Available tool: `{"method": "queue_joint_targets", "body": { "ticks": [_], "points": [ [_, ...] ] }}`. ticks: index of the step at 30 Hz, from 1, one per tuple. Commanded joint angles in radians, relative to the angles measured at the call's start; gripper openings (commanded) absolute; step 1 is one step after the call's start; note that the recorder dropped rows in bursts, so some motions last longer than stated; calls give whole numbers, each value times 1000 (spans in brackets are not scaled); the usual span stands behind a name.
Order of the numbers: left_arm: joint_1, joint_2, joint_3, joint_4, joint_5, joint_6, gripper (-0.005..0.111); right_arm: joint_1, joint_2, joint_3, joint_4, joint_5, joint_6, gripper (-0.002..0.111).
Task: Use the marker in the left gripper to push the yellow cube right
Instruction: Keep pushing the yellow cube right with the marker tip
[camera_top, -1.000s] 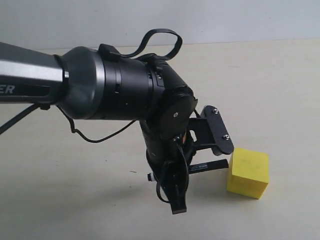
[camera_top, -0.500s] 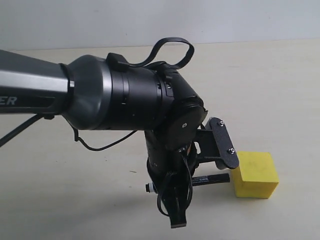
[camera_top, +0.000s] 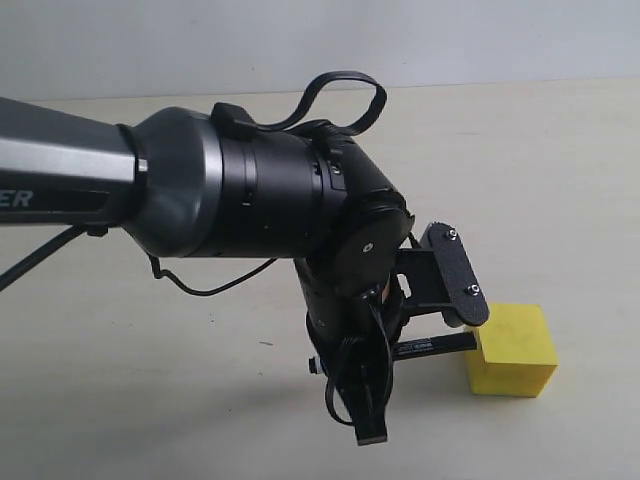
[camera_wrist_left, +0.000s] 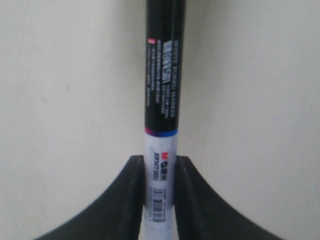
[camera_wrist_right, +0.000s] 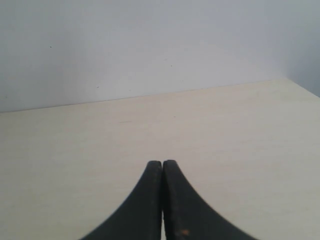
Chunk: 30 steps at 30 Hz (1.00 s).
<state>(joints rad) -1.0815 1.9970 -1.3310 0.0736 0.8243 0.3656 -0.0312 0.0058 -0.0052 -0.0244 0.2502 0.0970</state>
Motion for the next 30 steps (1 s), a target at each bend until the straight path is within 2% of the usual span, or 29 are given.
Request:
{"method": "queue_joint_targets", "body": {
  "ticks": [1,6,16,30],
  "points": [
    [-1,5,-6,-19,-7,-8,0,-5,-6,5,-9,-7,1,0],
    [8,5,-6,44,64,-3,0,-5,-6,5,-9,-7,1,0],
    [8,5,-6,70,58,0,0,-5,-6,5,-9,-7,1,0],
    [27,5,-6,103,123,-4,0,-5,-6,5,-9,-7,1,0]
  ]
}}
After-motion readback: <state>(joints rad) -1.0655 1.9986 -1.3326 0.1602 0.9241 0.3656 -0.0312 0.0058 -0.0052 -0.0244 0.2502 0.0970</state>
